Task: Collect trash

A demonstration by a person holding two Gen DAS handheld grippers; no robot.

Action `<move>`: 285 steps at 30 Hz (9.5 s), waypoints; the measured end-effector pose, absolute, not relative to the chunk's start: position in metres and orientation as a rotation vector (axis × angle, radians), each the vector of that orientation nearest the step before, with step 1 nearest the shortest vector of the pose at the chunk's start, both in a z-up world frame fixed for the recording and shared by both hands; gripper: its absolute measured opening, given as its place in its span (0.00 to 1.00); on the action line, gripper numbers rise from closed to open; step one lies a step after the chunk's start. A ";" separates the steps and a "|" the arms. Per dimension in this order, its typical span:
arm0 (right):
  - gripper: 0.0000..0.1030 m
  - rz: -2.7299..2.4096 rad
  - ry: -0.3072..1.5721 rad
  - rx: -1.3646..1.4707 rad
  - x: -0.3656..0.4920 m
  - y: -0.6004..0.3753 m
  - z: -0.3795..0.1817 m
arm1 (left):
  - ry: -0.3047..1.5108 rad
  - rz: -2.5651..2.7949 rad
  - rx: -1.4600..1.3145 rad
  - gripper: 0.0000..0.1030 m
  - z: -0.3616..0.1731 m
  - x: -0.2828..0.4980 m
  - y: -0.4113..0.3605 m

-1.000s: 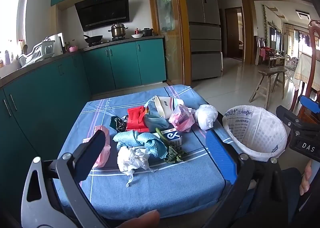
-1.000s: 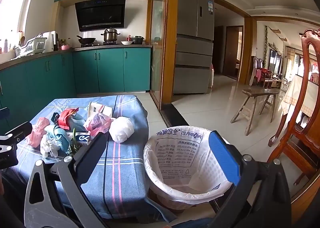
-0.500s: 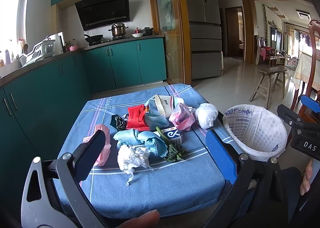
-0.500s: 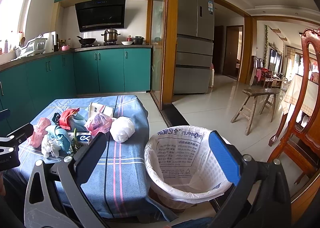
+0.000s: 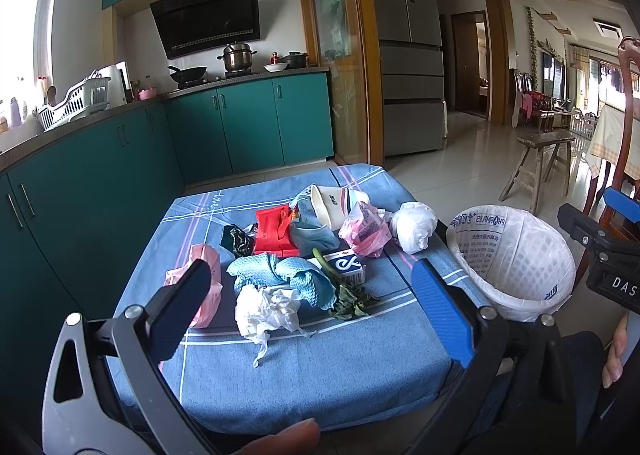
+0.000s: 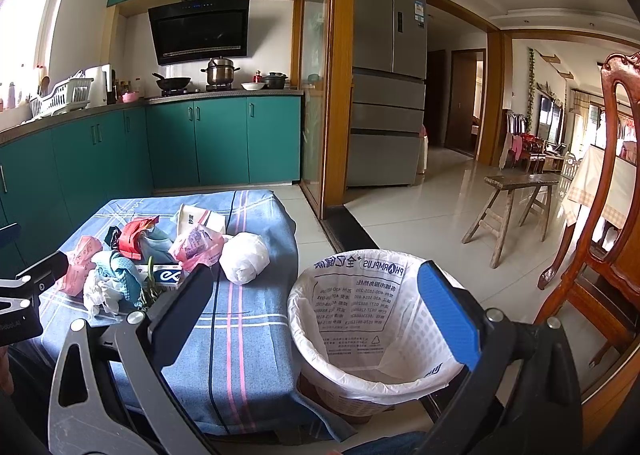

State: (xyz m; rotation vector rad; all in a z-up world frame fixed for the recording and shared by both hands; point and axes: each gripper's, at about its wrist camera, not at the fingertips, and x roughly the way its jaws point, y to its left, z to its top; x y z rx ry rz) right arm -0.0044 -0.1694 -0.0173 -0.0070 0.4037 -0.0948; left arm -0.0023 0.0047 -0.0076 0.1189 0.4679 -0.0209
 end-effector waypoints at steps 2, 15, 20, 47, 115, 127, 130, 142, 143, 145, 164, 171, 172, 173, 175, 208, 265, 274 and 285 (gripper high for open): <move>0.97 -0.096 0.403 -0.008 -0.005 -0.170 -0.017 | 0.468 -0.021 0.119 0.97 -0.008 -0.003 0.005; 0.97 -0.096 0.404 0.001 -0.007 -0.172 -0.015 | 0.472 -0.023 0.122 0.97 -0.012 -0.002 0.004; 0.97 -0.096 0.404 0.002 -0.007 -0.172 -0.015 | 0.475 -0.023 0.123 0.97 -0.012 -0.004 0.003; 0.97 -0.100 0.406 0.011 -0.010 -0.175 -0.016 | 0.509 -0.019 0.110 0.97 -0.016 -0.002 0.005; 0.62 0.288 0.584 0.060 0.156 -0.144 -0.060 | 0.830 0.132 -0.084 0.68 -0.050 0.115 0.188; 0.76 0.266 0.790 -0.042 0.248 -0.119 -0.121 | 0.941 0.080 -0.055 0.88 -0.090 0.178 0.173; 0.76 0.311 0.792 0.025 0.245 -0.130 -0.123 | 0.969 0.078 -0.077 0.75 -0.100 0.181 0.178; 0.46 0.412 0.774 0.009 0.216 -0.132 -0.114 | 0.941 0.053 -0.103 0.41 -0.104 0.160 0.178; 0.46 0.413 0.767 0.010 0.214 -0.133 -0.112 | 0.949 0.046 -0.099 0.47 -0.105 0.159 0.177; 0.46 0.413 0.769 0.020 0.212 -0.134 -0.113 | 0.950 0.045 -0.082 0.63 -0.107 0.157 0.172; 0.48 0.389 0.792 -0.023 0.217 -0.124 -0.121 | 0.930 0.053 -0.040 0.43 -0.108 0.152 0.161; 0.46 0.390 0.753 0.023 0.212 -0.133 -0.115 | 0.757 0.076 -0.078 0.42 -0.082 0.132 0.166; 0.46 0.388 0.743 0.029 0.210 -0.135 -0.114 | 0.741 0.078 -0.077 0.42 -0.079 0.131 0.165; 0.46 0.387 0.733 0.034 0.209 -0.137 -0.112 | 0.723 0.082 -0.077 0.42 -0.077 0.130 0.165; 0.46 0.385 0.716 0.039 0.207 -0.140 -0.110 | 0.684 0.091 -0.080 0.42 -0.071 0.126 0.165; 0.63 -0.121 0.544 0.236 0.129 -0.338 -0.098 | 0.789 -0.674 0.257 0.60 -0.069 0.205 -0.197; 0.78 0.607 0.842 0.005 0.242 -0.114 -0.095 | 0.867 -0.059 -0.113 0.87 -0.092 0.237 0.086; 0.82 0.485 0.860 -0.068 0.240 -0.112 -0.102 | 0.879 -0.032 -0.044 0.79 -0.097 0.236 0.074; 0.85 0.462 0.879 -0.125 0.238 -0.107 -0.110 | 0.876 -0.059 0.013 0.49 -0.099 0.231 0.066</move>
